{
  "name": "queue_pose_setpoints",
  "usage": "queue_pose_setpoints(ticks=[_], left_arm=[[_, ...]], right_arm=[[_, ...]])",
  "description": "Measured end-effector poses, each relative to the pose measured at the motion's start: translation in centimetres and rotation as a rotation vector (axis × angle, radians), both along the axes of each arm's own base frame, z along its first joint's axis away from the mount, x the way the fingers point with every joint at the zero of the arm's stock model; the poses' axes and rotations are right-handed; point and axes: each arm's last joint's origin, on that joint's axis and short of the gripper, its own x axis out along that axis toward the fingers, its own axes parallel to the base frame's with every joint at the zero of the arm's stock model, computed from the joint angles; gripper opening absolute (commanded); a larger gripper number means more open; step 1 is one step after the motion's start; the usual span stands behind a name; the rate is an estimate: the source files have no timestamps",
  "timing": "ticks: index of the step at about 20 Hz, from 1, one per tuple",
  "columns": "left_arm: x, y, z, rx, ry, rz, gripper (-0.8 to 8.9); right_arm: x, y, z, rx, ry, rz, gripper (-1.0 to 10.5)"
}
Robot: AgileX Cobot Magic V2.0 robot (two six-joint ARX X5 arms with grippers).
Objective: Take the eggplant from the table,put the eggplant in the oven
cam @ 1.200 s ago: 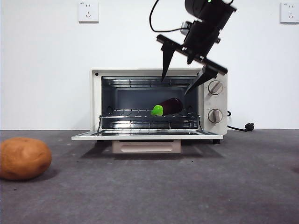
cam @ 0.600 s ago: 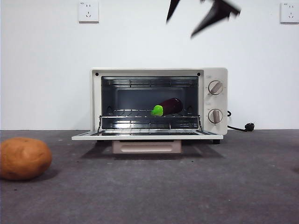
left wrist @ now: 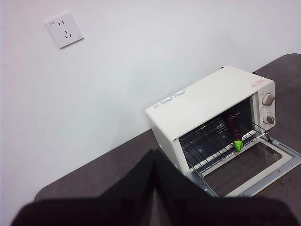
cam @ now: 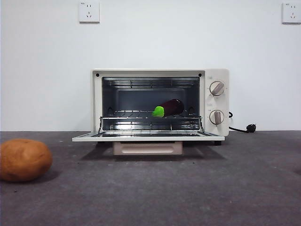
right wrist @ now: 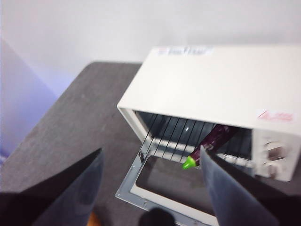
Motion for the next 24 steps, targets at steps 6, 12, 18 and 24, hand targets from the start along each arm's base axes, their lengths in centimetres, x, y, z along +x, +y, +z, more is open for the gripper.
queue_pose_setpoints(ticks=[6, 12, 18, 24], left_arm=[[0.8, -0.6, 0.0, 0.013, 0.019, 0.000, -0.05], [1.5, -1.1, 0.0, 0.020, 0.028, 0.000, -0.05], [2.0, -1.4, 0.2, 0.012, 0.016, 0.000, -0.05], [2.9, -2.1, 0.2, 0.021, 0.023, -0.001, -0.05]], right_arm=[[-4.6, -2.5, 1.9, -0.092, -0.109, -0.103, 3.5], [-7.7, -4.4, 2.5, -0.200, -0.164, -0.205, 3.4], [-9.7, -5.6, 2.8, -0.270, -0.191, -0.278, 2.8], [-10.9, -6.1, 2.8, -0.314, -0.198, -0.267, 0.1]])
